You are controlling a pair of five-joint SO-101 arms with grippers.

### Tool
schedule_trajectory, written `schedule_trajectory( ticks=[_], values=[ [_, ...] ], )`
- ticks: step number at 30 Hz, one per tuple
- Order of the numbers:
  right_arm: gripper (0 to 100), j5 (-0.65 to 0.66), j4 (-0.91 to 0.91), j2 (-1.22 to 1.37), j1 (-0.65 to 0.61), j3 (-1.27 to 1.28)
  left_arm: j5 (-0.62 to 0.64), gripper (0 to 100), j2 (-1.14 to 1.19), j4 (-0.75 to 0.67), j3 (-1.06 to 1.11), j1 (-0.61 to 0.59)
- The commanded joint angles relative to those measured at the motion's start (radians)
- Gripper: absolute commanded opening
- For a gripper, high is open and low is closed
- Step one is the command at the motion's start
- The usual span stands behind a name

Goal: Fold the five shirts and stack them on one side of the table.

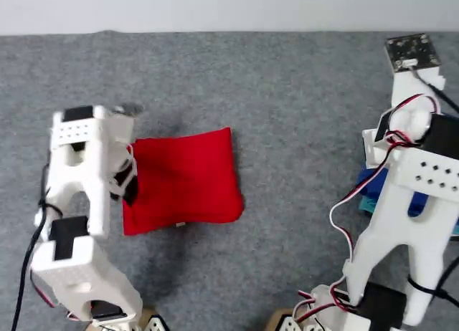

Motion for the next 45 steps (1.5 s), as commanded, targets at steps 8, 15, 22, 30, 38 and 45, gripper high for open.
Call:
schedule_trajectory(
  ticks=[8, 15, 22, 30, 38, 45],
  values=[
    [2.3, -0.121, 0.036, -0.013, -0.277, 0.089, 0.051, 13, -0.365, 0.049, -0.088, -0.086],
    [18.4, -0.393, -0.027, 0.191, -0.504, 0.107, 0.074, 13, -0.425, 0.052, -0.018, -0.396],
    [21.5, -0.434, -0.209, 0.404, -0.657, 0.107, 0.043, 13, -0.497, 0.052, 0.073, -0.618],
    [28.1, -0.566, -0.389, 0.550, -0.832, 0.106, -0.005, 13, -0.601, 0.048, 0.150, -0.738],
    [36.4, -0.644, -0.493, 0.684, -0.858, 0.106, 0.002, 13, -0.606, 0.051, 0.150, -0.761],
    [33.3, -0.704, -0.595, 0.792, -0.858, 0.106, 0.003, 13, -0.605, 0.044, 0.179, -0.756]
  ],
)
